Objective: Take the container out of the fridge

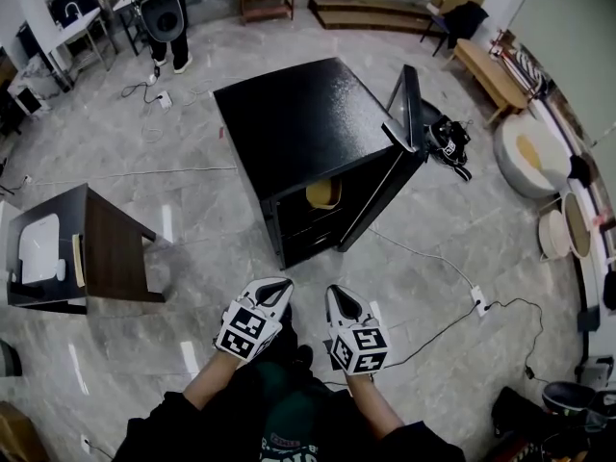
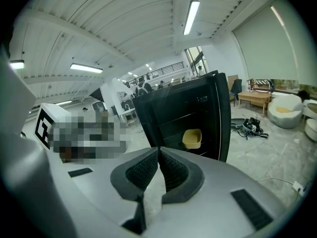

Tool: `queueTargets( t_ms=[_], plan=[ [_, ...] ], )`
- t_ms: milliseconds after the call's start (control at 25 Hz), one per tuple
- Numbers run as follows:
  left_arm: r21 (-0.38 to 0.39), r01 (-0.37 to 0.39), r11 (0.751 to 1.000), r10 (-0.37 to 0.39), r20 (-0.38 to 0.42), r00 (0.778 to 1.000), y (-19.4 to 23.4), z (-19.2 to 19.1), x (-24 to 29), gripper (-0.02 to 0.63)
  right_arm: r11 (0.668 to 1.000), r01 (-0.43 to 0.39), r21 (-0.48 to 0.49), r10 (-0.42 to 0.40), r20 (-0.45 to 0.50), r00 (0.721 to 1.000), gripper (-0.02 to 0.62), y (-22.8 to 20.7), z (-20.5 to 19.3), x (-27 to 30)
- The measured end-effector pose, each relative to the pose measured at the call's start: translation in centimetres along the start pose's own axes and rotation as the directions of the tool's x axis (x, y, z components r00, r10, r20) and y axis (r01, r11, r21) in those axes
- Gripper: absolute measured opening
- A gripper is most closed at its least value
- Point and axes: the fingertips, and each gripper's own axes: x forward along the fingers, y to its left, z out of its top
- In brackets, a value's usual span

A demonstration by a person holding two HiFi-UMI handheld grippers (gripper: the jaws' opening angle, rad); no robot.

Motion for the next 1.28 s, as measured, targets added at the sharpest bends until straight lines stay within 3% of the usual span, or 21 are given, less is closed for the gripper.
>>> queueTargets(
  t_ms=[600,920,1280],
  plan=[
    [-0.016,0.029,0.999,-0.030,-0.034,0.999,2.0,-0.3,1.8,0.014,0.999,0.006,0.051,-0.006,-0.006,1.000,0.039,-1.6,0.7,3.4],
    [-0.013,0.056,0.998,-0.057,-0.064,0.996,2.3,-0.5,3.1,0.014,0.986,0.037,0.163,-0.035,-0.013,0.999,0.094,-3.7,0.6,5.2],
    [-0.010,0.073,0.997,-0.074,-0.076,0.994,2.4,-0.5,3.4,0.014,0.957,0.069,0.282,-0.064,-0.029,0.998,0.103,-6.6,0.5,7.8]
  ],
)
